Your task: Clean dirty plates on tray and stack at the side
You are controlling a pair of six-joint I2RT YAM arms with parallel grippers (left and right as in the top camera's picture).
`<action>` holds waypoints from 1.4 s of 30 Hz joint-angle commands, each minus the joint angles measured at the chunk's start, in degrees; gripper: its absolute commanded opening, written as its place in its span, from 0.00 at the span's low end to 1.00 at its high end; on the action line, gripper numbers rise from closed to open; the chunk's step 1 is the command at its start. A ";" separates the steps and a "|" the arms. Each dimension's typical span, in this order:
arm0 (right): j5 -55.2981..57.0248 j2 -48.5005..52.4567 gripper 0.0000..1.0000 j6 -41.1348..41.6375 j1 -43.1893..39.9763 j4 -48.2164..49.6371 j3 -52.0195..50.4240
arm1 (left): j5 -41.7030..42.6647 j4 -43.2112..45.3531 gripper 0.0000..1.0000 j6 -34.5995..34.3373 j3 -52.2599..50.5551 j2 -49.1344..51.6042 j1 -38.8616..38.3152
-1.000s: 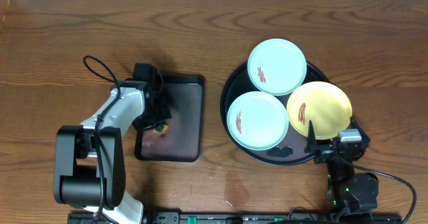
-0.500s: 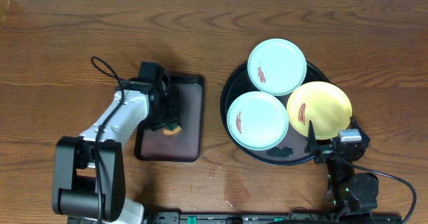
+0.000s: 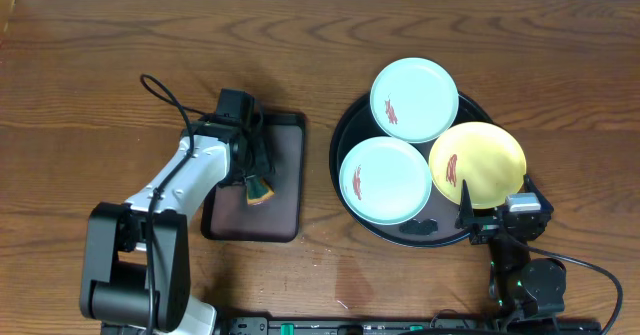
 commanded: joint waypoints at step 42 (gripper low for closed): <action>0.15 -0.26 0.99 -0.55 -0.52 -0.24 -0.07 | 10.97 -8.41 0.71 -8.15 -0.39 6.05 -0.02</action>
